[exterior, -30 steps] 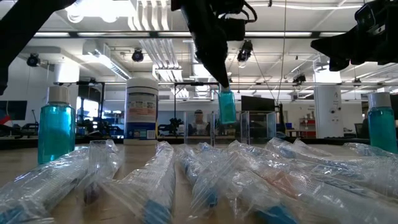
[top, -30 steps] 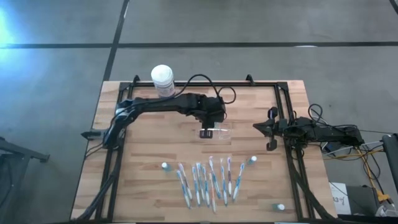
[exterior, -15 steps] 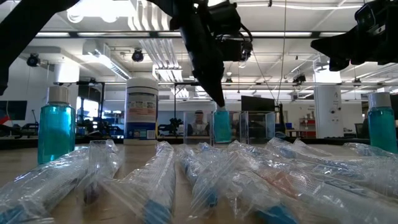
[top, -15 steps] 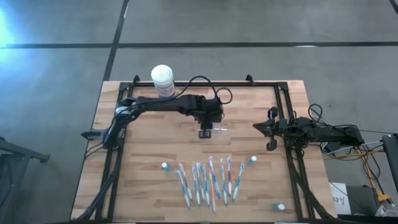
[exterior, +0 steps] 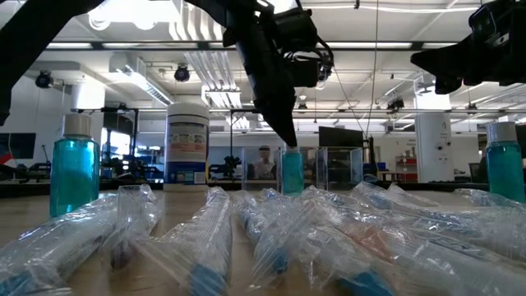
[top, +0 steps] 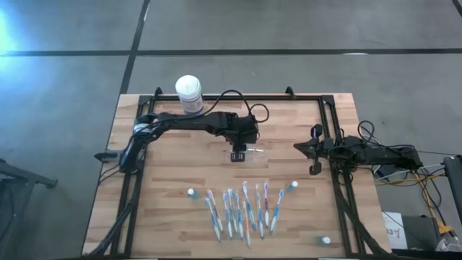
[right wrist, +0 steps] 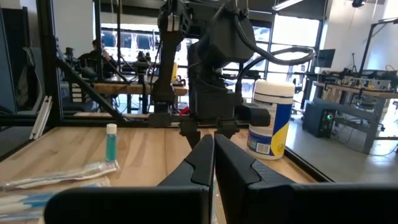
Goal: Pick & Place toothbrushing station
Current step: Put the blue mouthwash into the transparent organizer
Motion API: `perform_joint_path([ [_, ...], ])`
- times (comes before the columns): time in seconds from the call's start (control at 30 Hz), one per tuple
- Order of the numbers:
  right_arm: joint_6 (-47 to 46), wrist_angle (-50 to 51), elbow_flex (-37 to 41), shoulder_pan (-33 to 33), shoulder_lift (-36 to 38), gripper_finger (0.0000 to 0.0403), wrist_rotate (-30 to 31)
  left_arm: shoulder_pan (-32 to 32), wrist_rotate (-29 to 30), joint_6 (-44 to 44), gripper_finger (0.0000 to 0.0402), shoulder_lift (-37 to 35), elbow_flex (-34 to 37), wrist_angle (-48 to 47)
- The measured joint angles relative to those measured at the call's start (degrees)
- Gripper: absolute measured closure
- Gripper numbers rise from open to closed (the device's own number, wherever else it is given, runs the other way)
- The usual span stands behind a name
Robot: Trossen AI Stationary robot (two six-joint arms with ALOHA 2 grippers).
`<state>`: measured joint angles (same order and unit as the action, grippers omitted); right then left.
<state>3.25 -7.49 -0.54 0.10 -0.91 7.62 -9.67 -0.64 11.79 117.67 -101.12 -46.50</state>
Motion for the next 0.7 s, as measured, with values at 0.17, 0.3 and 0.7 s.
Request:
perform_joint_path([
  [0.17, 0.0, 0.0, 0.0, -0.01, 0.0, 0.0394, -0.02, 0.0, 0.03, -0.46, 0.0278, 0.0, 0.07, 0.28],
  [0.3, 0.0, 0.0, 0.0, -0.01, 0.0, 0.0394, -0.02, 0.0, 0.13, -1.2, 0.0224, 0.26, 0.26, 0.57],
  [0.7, -0.05, 0.01, 0.0, 0.0, 0.0, 0.0394, -0.02, 0.0, 0.22, -1.26, 0.0206, 0.23, -3.07, -2.33],
])
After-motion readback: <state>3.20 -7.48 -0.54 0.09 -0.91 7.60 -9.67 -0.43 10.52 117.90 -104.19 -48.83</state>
